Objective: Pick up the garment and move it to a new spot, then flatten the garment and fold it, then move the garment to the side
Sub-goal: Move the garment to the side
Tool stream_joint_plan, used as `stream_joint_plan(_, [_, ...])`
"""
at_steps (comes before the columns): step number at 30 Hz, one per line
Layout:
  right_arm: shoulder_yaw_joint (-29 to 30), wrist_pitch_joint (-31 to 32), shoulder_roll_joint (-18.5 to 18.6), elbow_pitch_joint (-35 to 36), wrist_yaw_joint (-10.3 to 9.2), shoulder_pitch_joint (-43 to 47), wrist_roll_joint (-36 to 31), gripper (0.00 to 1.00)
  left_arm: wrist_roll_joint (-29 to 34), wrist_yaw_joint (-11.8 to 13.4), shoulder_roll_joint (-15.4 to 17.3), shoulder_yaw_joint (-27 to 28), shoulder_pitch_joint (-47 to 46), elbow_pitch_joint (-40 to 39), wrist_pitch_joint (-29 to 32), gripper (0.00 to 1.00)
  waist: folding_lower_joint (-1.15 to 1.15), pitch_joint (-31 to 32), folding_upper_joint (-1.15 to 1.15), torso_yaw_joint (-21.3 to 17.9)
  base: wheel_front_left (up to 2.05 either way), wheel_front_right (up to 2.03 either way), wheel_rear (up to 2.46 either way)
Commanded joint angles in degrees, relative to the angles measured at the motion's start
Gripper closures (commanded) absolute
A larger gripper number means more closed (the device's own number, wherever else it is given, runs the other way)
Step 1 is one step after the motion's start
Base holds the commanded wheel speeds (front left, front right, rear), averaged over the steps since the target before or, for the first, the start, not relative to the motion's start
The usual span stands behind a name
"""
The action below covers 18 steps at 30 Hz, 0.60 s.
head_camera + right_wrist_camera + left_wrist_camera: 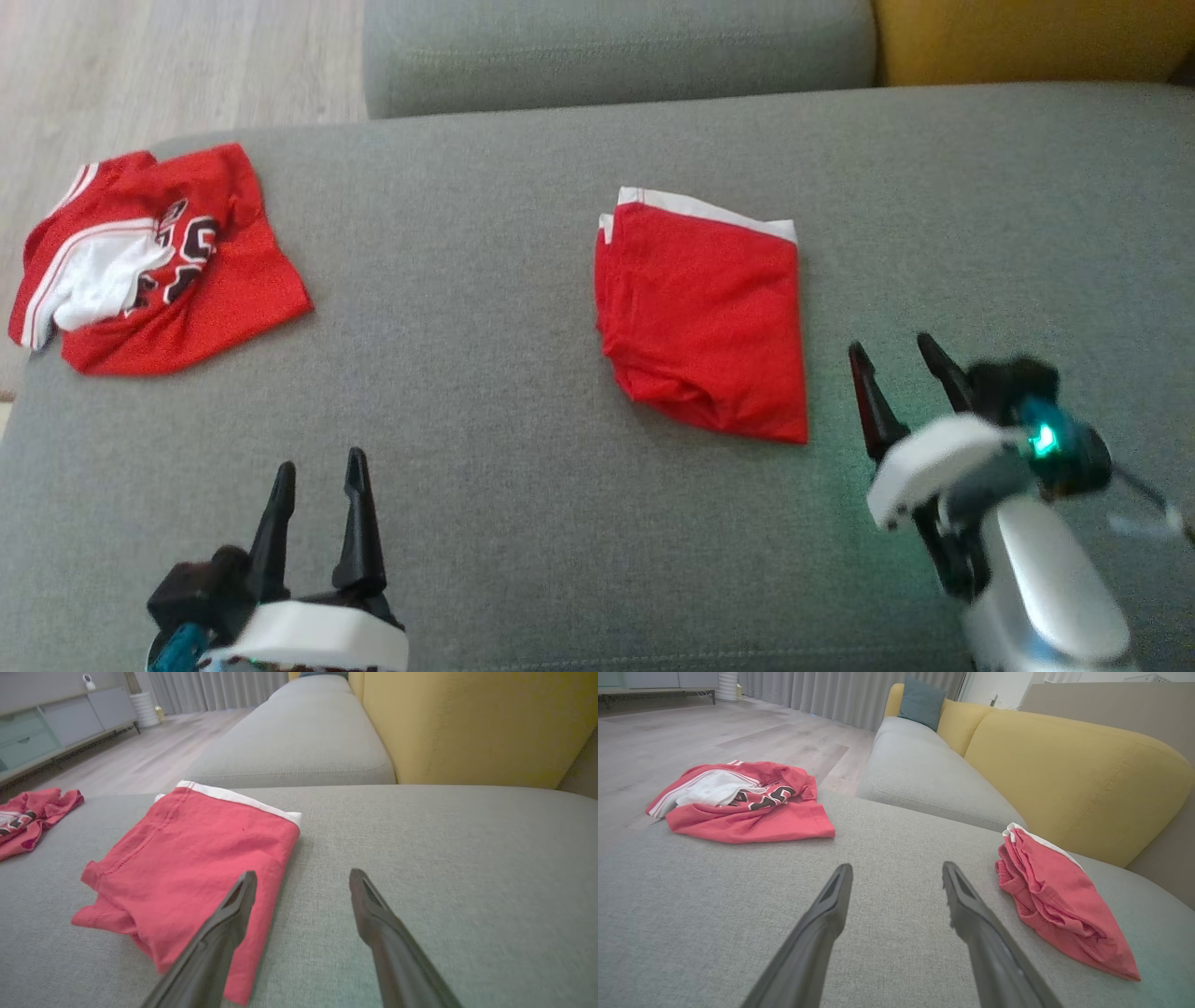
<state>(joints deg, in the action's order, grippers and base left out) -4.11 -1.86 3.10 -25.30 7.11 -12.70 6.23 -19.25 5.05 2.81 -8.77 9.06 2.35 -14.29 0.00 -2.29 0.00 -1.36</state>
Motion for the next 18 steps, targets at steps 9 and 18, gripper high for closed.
stream_joint_plan(9, [-4.7, 17.8, 2.2, -7.6, 0.37, -16.7, 3.7, 0.0, -1.2, 0.3, 0.1, -0.6, -5.8, -1.6, -0.7, 0.0, 0.0, -5.2, 0.0, 3.1, 0.0, 0.0, 0.0])
stream_joint_plan(18, [-7.1, 22.7, 5.1, -19.1, 0.37, -23.2, 7.4, 0.0, -1.7, 0.3, 0.1, -1.4, -7.5, -0.6, -0.7, 0.0, 0.0, -7.1, 0.0, 6.2, 0.0, 0.0, 0.0])
